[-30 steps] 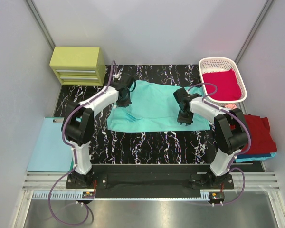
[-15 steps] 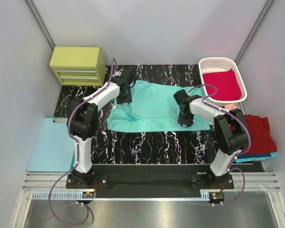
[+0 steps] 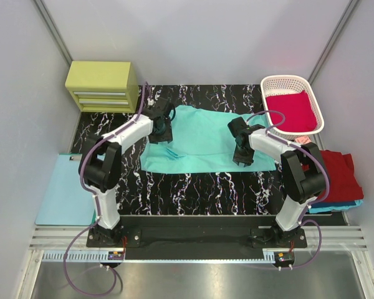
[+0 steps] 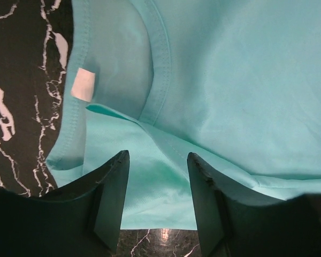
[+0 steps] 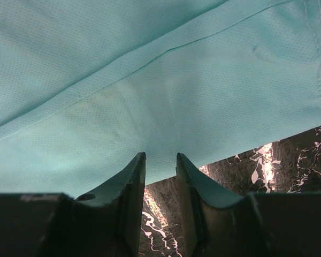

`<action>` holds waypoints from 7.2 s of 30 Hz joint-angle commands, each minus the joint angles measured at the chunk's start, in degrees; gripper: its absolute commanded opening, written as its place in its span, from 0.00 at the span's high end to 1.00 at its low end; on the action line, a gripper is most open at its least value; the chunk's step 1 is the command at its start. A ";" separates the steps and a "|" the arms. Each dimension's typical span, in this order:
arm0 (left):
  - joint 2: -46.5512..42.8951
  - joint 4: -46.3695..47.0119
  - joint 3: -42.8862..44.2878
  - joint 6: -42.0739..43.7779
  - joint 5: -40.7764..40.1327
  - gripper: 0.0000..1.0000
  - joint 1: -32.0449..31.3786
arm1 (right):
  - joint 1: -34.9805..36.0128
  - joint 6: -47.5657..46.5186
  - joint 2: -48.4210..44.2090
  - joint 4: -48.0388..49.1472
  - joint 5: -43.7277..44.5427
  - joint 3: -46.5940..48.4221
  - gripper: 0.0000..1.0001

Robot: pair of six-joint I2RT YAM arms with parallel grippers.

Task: Fold and stack the t-shirts
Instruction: Fold the flattened tshirt in 1/3 of the way, then grap the side of the flattened tshirt furthest away from the robot with both arms

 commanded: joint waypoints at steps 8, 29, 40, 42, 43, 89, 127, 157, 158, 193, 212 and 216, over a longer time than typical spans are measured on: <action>6.06 3.79 1.66 -0.39 4.00 0.54 -0.94 | 0.02 -0.70 -1.50 0.82 0.44 0.25 0.63; 3.42 2.04 7.37 1.19 -2.86 1.00 -1.90 | 0.11 -0.79 -0.53 1.00 0.00 0.60 0.64; 14.49 -1.47 19.76 2.60 -1.10 0.90 -0.41 | -0.06 -0.96 -1.94 1.00 0.44 -0.90 0.64; 15.99 -1.83 20.30 2.42 -0.58 0.78 -0.14 | 0.02 -0.96 -2.03 1.09 0.44 -0.99 0.65; 16.08 -1.92 19.95 2.33 -0.66 0.73 -0.06 | -0.06 -1.05 -2.03 1.00 0.53 -0.99 0.64; -7.29 1.68 -21.97 -3.90 -5.15 0.30 -5.94 | -3.75 0.27 -0.36 0.21 5.36 5.52 0.61; -13.63 -2.00 -27.34 -4.35 -3.39 0.32 -8.76 | -6.83 0.97 7.99 1.44 6.15 4.55 1.00; -25.67 0.46 -21.55 -3.73 -9.97 0.16 -12.10 | -6.13 -3.42 -11.69 9.35 2.55 0.68 0.00; -24.97 0.28 -19.36 -3.21 -11.28 0.16 -12.01 | -6.13 -3.60 -11.96 9.26 2.20 0.77 0.00; 22.39 -2.53 38.13 9.02 4.68 0.14 11.37 | -16.23 -5.53 37.17 -10.16 -7.46 68.98 0.67; 27.16 -2.80 39.37 6.47 8.74 0.14 12.07 | -17.90 -6.32 44.46 -9.90 -7.46 72.22 0.46; 26.63 -2.71 38.41 6.55 8.57 0.14 11.98 | -18.08 -5.97 46.66 -9.90 -8.17 74.25 0.46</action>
